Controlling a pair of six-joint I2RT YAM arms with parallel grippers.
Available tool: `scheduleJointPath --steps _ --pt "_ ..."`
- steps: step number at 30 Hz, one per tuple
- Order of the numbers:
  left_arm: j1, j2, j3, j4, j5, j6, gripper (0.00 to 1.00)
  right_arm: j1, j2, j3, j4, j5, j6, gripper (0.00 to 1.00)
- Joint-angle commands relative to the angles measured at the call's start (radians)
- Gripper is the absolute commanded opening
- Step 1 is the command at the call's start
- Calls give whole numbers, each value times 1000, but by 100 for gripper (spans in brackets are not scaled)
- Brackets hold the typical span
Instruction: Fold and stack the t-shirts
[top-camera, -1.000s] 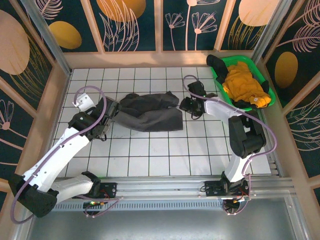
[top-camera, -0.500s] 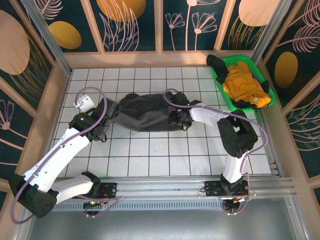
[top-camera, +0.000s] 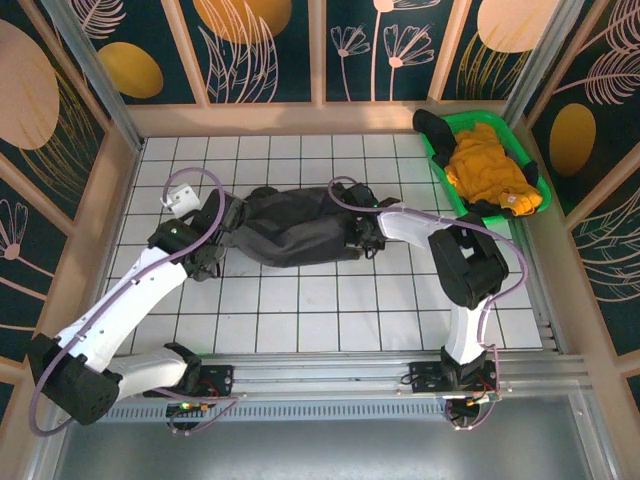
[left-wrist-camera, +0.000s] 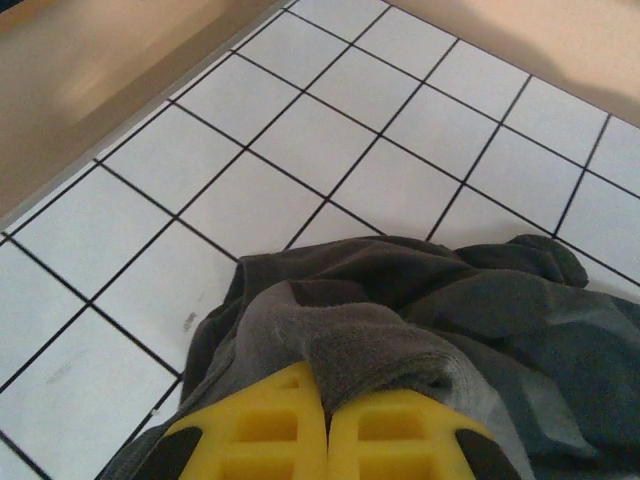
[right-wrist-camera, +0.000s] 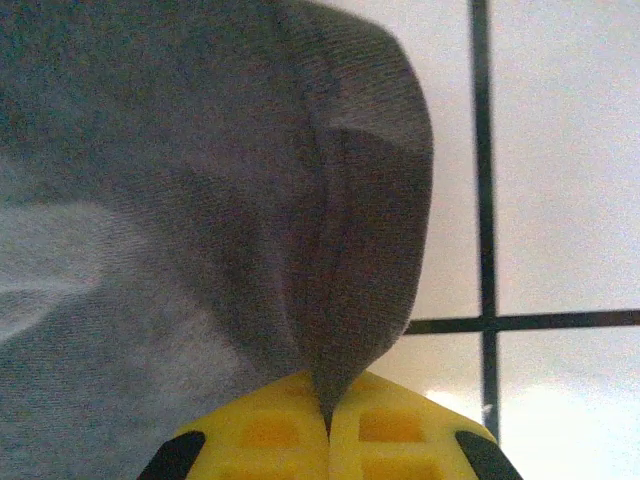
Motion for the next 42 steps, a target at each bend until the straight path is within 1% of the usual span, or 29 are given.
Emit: scheduleJointPath --steps 1,6,10,12,15,17,18,21,23,26,28,30,33,34,35,37,40,41,42 --pt "11 18 107 73 -12 78 0 -84 -153 67 25 28 22 0" --pt "48 49 286 111 -35 151 0 -207 -317 163 90 -24 -22 0" --pt "51 32 407 165 -79 218 0 -257 -416 239 140 -38 -73 0" --pt "50 -8 425 218 -83 259 0 -263 -478 248 176 -37 -89 0" --pt "50 -107 402 333 -76 326 0 -266 -581 231 228 -38 -93 0" --pt "50 -186 369 429 -42 375 0 -266 -655 212 256 -38 -93 0" --pt "50 -227 347 489 -9 402 2 -267 -696 198 273 -32 -92 0" --pt "50 -311 324 615 100 444 2 -269 -804 176 305 -8 -95 0" --pt "50 -327 341 651 150 449 2 -270 -851 175 314 10 -102 0" --pt "50 -299 394 687 230 438 2 -274 -893 197 315 46 -111 0" --pt "51 -252 439 673 235 413 1 -279 -886 224 313 64 -113 0" --pt "51 -184 490 635 198 402 0 -288 -856 243 318 73 -110 0" --pt "52 -33 577 507 46 397 0 -326 -753 278 305 45 -88 0" --pt "68 30 598 480 20 405 0 -339 -706 285 304 28 -70 0" --pt "120 92 615 457 65 393 0 -356 -656 289 307 7 -49 0" --pt "231 203 620 446 195 336 0 -387 -531 324 279 -23 -14 0" --pt "347 385 613 493 336 309 0 -429 -310 391 258 -96 12 0" --pt "372 445 628 502 379 309 0 -442 -251 417 249 -133 20 8" --pt "394 517 663 503 429 319 3 -457 -177 456 233 -173 27 24"
